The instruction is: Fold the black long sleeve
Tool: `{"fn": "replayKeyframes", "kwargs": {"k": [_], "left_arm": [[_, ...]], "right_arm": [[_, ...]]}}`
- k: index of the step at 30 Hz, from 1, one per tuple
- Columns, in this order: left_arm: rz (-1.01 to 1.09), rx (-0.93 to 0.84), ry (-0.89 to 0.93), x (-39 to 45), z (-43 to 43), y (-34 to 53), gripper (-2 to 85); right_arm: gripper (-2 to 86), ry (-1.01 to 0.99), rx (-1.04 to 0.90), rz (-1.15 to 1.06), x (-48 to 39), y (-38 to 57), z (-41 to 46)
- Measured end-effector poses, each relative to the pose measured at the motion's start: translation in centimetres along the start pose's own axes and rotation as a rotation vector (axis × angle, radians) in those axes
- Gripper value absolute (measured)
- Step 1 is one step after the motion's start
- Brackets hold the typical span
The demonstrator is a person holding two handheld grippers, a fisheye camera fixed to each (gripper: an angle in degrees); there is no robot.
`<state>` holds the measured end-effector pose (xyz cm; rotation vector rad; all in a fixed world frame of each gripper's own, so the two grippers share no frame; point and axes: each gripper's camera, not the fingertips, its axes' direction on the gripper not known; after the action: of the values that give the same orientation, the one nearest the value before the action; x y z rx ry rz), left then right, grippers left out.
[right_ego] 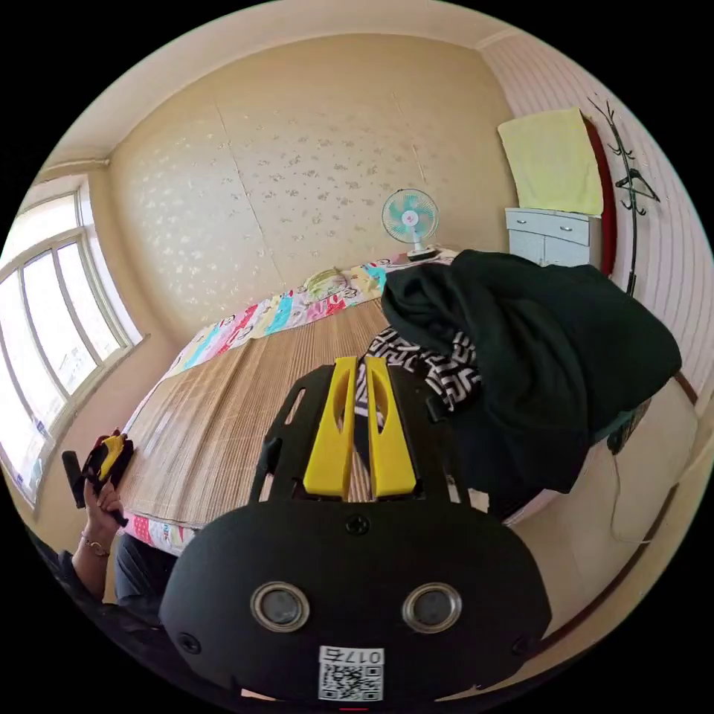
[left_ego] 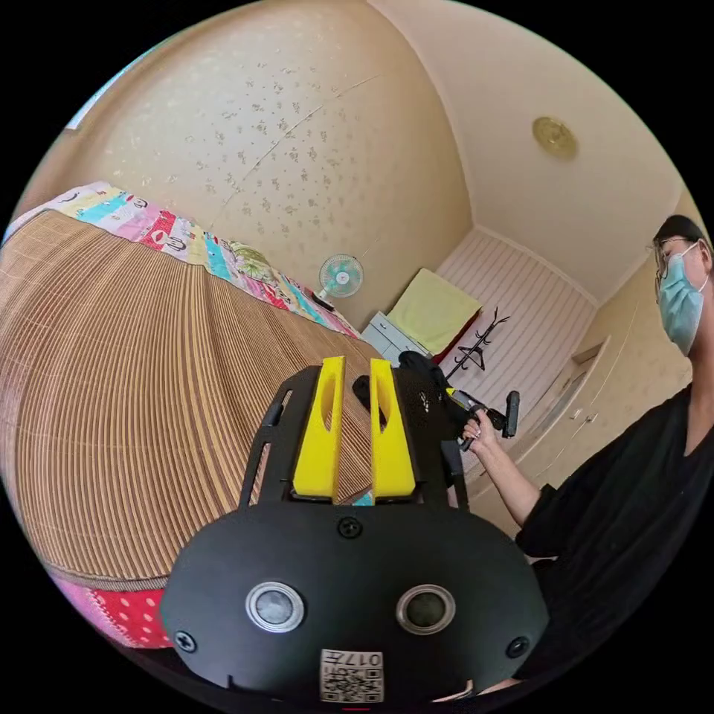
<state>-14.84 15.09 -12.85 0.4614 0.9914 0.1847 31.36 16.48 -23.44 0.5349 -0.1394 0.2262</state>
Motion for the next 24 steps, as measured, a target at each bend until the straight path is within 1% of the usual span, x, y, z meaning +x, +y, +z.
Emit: {"fn": "replayKeyframes", "kwargs": {"k": [1, 3, 5, 6, 8, 10, 12, 13, 14, 15, 16, 17, 18, 20, 23, 24], "left_arm": [[-0.011, -0.063, -0.037, 0.0, 0.0, -0.3, 6.3], [0.003, -0.132, -0.004, 0.1, 0.2, -0.5, 6.4], [0.010, -0.187, 0.150, -0.1, 0.6, -0.4, 3.8], [0.007, -0.178, 0.186, -0.1, 0.5, -0.4, 2.4], [0.009, -0.078, 0.229, -0.1, -1.3, 0.1, -0.3], [0.040, -0.031, 0.224, 0.0, -3.1, 0.1, -0.7], [0.070, -0.017, 0.149, 0.2, -4.9, -0.1, -0.9], [0.090, -0.018, 0.081, 0.2, -6.1, -0.2, -0.9], [0.095, -0.016, 0.022, 0.1, -7.1, -0.3, -0.9], [0.090, -0.013, -0.001, 0.0, -7.6, -0.4, -1.0], [0.077, -0.002, -0.022, -0.5, -8.4, -0.5, -1.0], [0.062, 0.020, -0.019, -1.0, -9.2, -0.7, -1.0], [0.054, 0.033, -0.009, -1.4, -9.6, -0.8, -1.0], [0.011, 0.103, 0.035, -2.5, -11.1, -1.1, -1.0], [-0.020, 0.166, 0.042, -2.9, -13.0, -1.8, -1.0], [-0.016, 0.170, 0.042, -3.0, -13.3, -2.0, -1.0]], "right_arm": [[6.0, 0.047, -0.028, -0.032, 0.2, -1.6, 0.7], [8.3, 0.100, -0.082, -0.108, 0.1, -4.0, 2.6], [9.0, 0.244, -0.175, -0.241, -0.6, -5.8, 7.1], [9.0, 0.283, -0.226, -0.277, -0.7, -6.0, 8.7], [7.7, 0.349, -0.468, -0.363, -0.4, -6.2, 14.7], [5.5, 0.363, -0.491, -0.384, -1.0, -7.1, 15.3], [4.2, 0.339, -0.409, -0.428, -2.9, -9.1, 13.4], [3.7, 0.279, -0.321, -0.462, -4.7, -10.7, 11.1], [3.3, 0.161, -0.229, -0.499, -6.8, -12.6, 8.4], [3.1, 0.094, -0.188, -0.505, -7.8, -13.7, 7.0], [2.9, -0.045, -0.115, -0.506, -9.7, -16.0, 4.2], [2.6, -0.207, -0.045, -0.509, -11.4, -18.3, 1.4], [2.6, -0.291, -0.014, -0.513, -12.2, -19.5, 0.1], [2.3, -0.642, 0.112, -0.520, -14.6, -23.9, -4.6], [2.2, -0.886, 0.199, -0.448, -16.7, -29.6, -8.2], [2.2, -0.933, 0.219, -0.441, -16.9, -30.5, -8.7]]}}
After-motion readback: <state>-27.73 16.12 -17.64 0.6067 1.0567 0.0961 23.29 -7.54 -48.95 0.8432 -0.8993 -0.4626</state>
